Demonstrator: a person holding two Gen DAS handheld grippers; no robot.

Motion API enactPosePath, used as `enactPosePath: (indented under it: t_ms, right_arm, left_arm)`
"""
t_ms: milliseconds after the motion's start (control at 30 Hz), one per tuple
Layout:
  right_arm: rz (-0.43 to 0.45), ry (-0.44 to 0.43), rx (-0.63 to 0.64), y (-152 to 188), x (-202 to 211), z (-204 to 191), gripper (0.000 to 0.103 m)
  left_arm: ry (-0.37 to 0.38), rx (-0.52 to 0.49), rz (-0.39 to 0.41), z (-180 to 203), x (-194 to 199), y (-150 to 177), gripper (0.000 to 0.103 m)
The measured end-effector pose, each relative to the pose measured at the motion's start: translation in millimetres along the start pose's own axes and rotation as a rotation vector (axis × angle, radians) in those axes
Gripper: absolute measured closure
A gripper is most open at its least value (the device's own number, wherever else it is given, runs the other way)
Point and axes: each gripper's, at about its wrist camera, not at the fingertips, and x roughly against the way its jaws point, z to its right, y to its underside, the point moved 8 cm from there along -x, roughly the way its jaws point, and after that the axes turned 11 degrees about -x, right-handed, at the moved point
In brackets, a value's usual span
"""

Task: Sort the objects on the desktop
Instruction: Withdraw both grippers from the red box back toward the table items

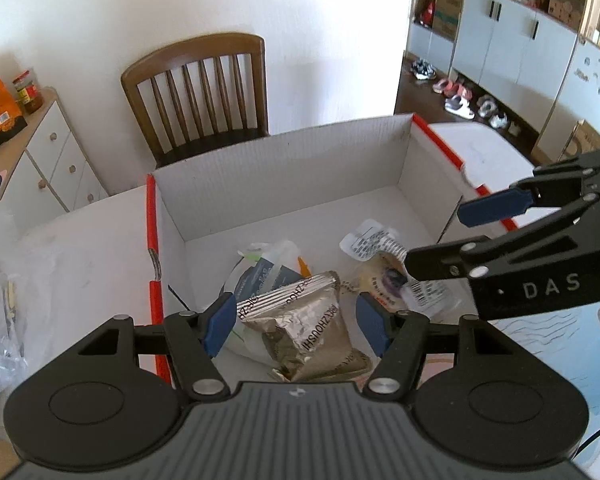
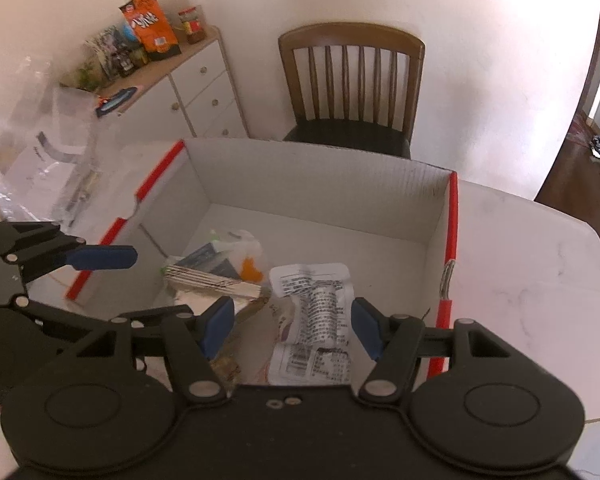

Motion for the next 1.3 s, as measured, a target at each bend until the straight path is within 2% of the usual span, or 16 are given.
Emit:
enactPosePath:
  t_ms: [800,1300]
  right_arm:
    - [0.055,-0.077,-0.007,42,85,-8,0.035]
    - [0.097,-0.065,-0.056,89,120,-3,0.030]
  left_arm:
    - [0.028,0.024,0.122,25,86,24,0.038]
    - [0.081,0.022,0.179,35,117,58,0.037]
